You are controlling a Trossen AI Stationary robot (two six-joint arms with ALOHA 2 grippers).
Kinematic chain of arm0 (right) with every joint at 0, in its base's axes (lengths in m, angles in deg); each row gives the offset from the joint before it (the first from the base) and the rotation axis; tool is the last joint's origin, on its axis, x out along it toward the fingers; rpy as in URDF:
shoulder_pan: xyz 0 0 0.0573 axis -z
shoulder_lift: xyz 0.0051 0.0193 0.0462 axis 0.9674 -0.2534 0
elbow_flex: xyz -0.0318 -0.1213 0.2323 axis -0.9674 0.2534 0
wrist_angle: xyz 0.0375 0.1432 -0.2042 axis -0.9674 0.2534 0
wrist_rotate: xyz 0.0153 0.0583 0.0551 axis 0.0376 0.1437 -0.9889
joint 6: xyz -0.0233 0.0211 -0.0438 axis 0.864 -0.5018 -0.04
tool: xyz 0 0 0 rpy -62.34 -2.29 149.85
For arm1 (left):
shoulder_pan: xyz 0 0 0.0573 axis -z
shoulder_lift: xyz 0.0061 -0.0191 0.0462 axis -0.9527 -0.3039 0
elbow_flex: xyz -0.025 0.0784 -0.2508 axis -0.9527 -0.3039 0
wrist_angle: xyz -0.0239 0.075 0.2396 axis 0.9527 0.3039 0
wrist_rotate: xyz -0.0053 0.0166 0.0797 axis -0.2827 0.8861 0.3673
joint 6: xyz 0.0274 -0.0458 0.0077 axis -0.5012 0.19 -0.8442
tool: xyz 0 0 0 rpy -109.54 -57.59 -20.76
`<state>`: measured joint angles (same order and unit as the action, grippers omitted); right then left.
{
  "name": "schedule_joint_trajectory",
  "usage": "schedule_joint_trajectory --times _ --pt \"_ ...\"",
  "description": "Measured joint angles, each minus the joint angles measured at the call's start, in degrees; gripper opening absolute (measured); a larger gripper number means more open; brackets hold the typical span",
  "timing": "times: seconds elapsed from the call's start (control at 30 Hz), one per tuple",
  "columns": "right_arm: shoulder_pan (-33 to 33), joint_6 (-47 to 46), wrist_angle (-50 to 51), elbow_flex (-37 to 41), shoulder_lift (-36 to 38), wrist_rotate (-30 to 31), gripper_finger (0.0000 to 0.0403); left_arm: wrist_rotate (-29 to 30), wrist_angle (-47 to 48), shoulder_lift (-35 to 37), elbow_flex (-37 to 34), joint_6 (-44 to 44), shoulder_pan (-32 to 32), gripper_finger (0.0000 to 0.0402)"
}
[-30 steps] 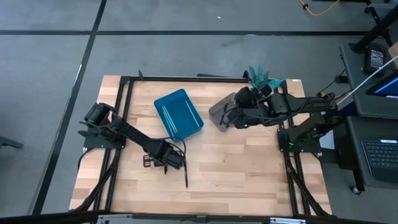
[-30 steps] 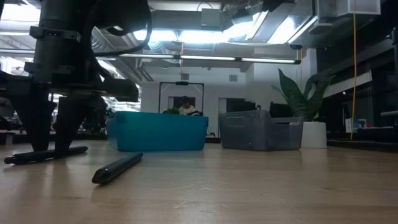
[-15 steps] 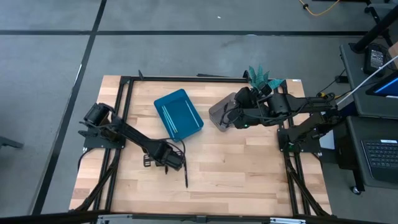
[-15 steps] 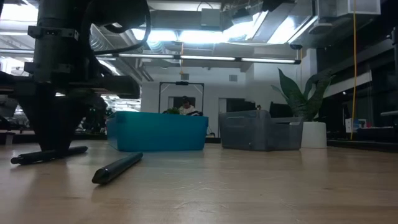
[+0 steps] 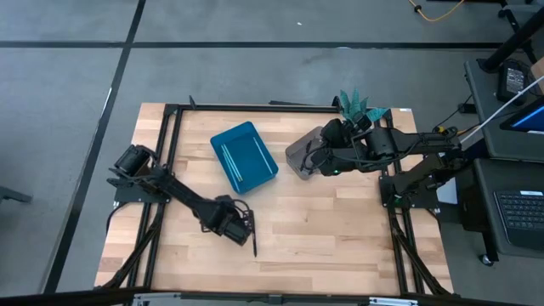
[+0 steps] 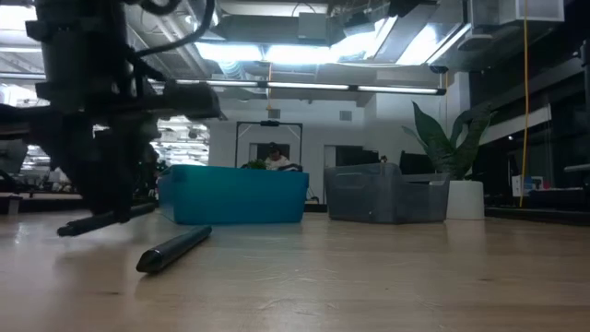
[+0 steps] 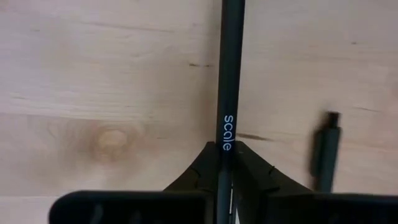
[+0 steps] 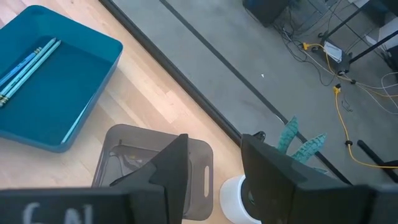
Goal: Sort pens & pencils
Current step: Put the left black pen into the gray bin
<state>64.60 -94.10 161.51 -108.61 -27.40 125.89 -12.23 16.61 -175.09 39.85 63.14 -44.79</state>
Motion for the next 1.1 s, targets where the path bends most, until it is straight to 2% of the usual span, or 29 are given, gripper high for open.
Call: schedule_joint_trajectory --times 0.27,0.5,0.8,0.97,1.1 --pt "0.0 -0.22 0.0 0.0 0.0 -0.02 0.0149 3.04 0.69 0.12 2.55 -0.35 1.66 0.002" --pt "0.0 -3.13 0.0 0.0 0.0 -0.84 0.0149 8.19 1.12 0.22 5.48 -1.76 3.84 0.002" --pt "0.0 -10.09 -0.1 0.09 -0.02 -8.93 0.0149 15.67 1.2 0.32 10.99 -12.4 4.19 0.002" --pt "0.64 -13.48 -0.07 4.05 -0.02 -9.54 0.0149 18.32 1.22 0.35 13.13 -18.5 3.67 0.0021" --pt "3.03 -15.25 -1.76 10.5 -0.07 -13.59 0.0149 19.77 1.24 0.35 13.99 -21.76 3.07 0.0021"
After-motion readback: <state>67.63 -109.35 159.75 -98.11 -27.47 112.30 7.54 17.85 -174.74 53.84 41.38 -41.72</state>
